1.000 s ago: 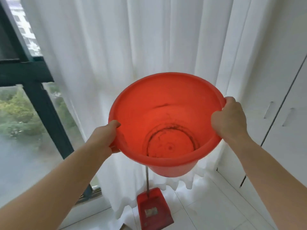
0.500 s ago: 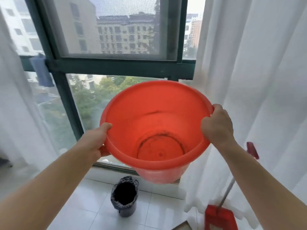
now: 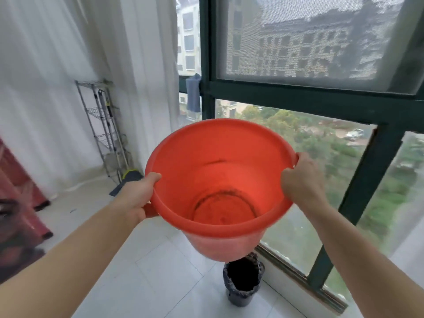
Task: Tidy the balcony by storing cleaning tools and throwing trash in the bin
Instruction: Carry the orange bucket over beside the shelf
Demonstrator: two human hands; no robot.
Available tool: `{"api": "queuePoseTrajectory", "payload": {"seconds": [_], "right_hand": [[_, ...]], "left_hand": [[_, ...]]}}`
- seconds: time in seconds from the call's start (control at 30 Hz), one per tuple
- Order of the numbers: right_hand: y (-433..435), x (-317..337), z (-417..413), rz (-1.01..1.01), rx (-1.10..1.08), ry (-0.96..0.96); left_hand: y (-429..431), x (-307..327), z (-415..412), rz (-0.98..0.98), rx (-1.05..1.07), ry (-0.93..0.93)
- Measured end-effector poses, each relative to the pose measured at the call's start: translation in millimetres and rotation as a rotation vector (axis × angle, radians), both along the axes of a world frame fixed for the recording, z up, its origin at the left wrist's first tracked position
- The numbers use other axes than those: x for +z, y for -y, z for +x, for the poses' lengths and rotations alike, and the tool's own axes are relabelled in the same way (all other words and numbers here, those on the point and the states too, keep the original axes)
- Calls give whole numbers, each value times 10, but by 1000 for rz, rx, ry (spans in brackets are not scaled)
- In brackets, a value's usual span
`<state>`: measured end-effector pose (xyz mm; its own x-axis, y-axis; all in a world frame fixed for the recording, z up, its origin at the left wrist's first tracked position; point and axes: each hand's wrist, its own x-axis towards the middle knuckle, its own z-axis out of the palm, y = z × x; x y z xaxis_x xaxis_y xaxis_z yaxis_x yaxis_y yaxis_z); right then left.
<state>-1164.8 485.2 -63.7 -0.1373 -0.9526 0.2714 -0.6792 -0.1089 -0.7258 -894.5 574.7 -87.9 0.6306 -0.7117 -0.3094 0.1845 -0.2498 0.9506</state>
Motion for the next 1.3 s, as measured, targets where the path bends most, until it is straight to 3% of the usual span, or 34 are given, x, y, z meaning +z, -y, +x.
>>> {"api": "queuePoseTrajectory", "payload": {"seconds": [0.33,0.63,1.3], "right_hand": [[573,-64,706,0,264,11],[757,-215,1821,20,481,-6],[1659,-394,5420,109,623,-97]], "left_hand": [[-137,-53,353,-7,239,13],[-395,-235,1223,15,467,-39],[203,-357,4468,6,554,-117]]}}
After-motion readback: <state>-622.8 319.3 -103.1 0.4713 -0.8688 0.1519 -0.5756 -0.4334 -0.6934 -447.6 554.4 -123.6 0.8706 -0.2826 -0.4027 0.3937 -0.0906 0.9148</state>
